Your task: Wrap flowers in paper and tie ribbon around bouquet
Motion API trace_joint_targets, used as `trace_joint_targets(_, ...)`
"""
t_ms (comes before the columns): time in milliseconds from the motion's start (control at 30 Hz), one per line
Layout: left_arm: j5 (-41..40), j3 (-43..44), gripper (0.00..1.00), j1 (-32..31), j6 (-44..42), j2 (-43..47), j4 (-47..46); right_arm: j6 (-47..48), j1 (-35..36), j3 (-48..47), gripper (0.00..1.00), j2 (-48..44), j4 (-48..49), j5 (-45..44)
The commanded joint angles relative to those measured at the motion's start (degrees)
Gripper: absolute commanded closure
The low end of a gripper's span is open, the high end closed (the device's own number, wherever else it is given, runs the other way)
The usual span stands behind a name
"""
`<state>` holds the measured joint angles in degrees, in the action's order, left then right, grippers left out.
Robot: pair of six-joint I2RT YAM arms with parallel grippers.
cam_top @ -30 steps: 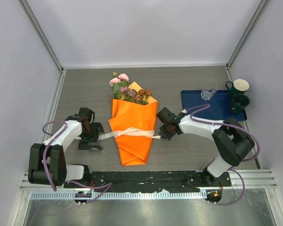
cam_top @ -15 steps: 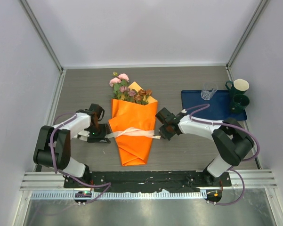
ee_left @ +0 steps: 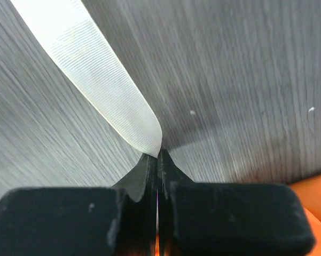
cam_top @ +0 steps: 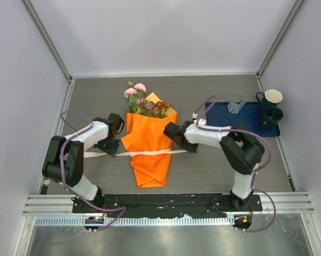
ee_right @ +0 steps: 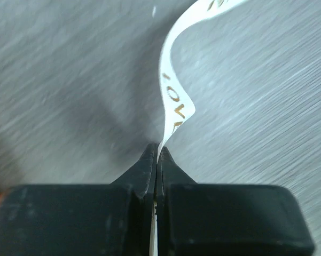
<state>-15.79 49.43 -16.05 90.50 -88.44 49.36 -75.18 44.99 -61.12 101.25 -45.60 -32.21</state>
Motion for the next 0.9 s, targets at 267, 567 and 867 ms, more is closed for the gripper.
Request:
trace_joint_targets(267, -29.4, 11.4, 1.0, 5.05, -10.24, -3.58, 24.48, -11.85, -1.65, -8.85, 1.0, 14.43, -36.5, -25.73)
trace_joint_targets(567, -19.37, 1.81, 0.99, 30.53, -18.69, 4.41, 13.66, 2.74, -22.27, 11.36, 1.0, -8.58, -11.28, -6.05)
trace_joint_targets(867, -17.43, 0.67, 0.99, 43.72, -21.5, 6.62, 10.76, 10.66, -36.63, 19.02, 1.0, -15.82, 0.34, 1.27)
